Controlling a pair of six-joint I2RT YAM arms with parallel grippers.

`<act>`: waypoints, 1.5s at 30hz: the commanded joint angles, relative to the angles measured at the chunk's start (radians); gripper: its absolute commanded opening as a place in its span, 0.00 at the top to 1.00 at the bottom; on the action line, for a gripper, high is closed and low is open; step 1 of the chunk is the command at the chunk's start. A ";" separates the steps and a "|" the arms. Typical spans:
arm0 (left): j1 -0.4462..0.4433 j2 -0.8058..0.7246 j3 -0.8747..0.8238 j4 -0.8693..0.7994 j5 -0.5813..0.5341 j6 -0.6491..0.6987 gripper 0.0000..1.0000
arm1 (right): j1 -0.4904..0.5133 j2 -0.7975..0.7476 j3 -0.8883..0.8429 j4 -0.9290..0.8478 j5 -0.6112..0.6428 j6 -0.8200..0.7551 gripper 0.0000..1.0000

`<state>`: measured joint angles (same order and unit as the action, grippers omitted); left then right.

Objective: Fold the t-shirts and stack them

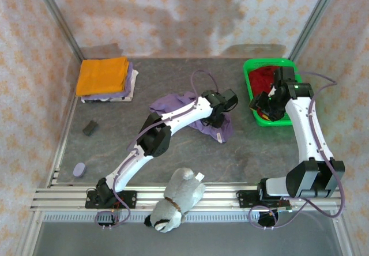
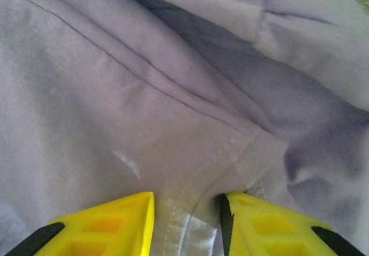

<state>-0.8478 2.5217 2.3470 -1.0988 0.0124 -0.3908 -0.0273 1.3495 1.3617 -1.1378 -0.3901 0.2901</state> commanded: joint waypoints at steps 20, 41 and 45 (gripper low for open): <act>0.195 -0.581 -0.595 0.239 -0.034 -0.096 1.00 | 0.135 0.047 -0.137 0.114 -0.129 0.080 0.41; 0.291 -0.834 -0.940 0.294 0.022 -0.134 1.00 | 0.323 0.364 -0.270 0.538 -0.318 0.153 0.45; 0.291 -0.844 -0.942 0.289 0.018 -0.132 1.00 | 0.355 0.432 -0.236 0.538 -0.326 0.133 0.46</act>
<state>-0.5667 1.7149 1.4033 -0.8097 0.0444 -0.5083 0.3088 1.7473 1.1019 -0.6258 -0.6926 0.4351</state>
